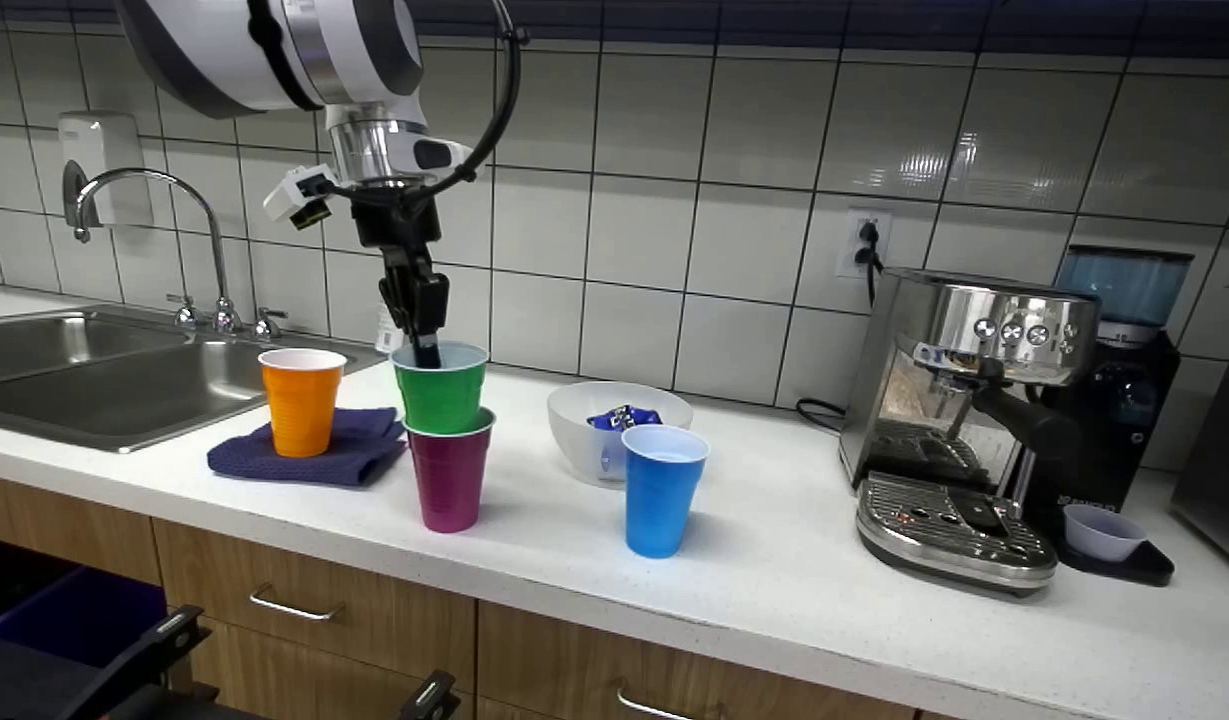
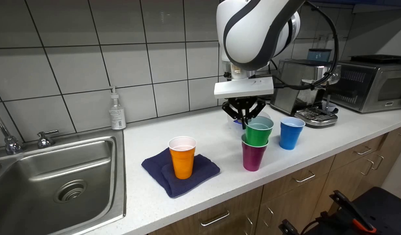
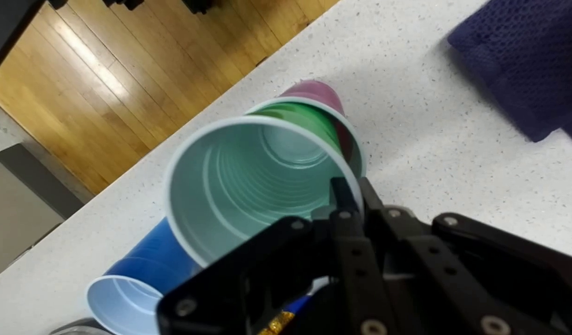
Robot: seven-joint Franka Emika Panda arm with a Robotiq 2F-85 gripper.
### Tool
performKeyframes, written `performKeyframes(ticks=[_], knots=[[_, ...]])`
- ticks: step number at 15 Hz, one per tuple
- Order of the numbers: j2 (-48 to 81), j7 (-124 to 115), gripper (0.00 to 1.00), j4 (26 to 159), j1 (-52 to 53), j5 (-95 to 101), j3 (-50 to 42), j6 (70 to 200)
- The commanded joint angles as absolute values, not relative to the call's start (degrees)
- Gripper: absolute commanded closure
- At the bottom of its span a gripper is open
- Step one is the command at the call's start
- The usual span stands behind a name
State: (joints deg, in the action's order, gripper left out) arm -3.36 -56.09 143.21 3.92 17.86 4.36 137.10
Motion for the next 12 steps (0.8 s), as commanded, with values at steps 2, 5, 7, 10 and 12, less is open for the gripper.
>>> performKeyframes(ticks=[2, 5, 7, 10, 12], knots=[[-1.83, -56.0, 0.56, 141.64, 3.4, 16.92, 4.43, 137.45], [-1.61, -56.06, 0.33, 141.33, 3.5, 16.92, 4.38, 137.36], [-1.53, -55.93, 0.18, 141.0, 3.64, 16.78, 4.44, 137.37], [-1.22, -55.7, 0.0, 140.26, 3.9, 16.69, 4.65, 137.49], [-0.94, -55.49, 0.0, 139.65, 4.12, 16.59, 4.84, 137.58]])
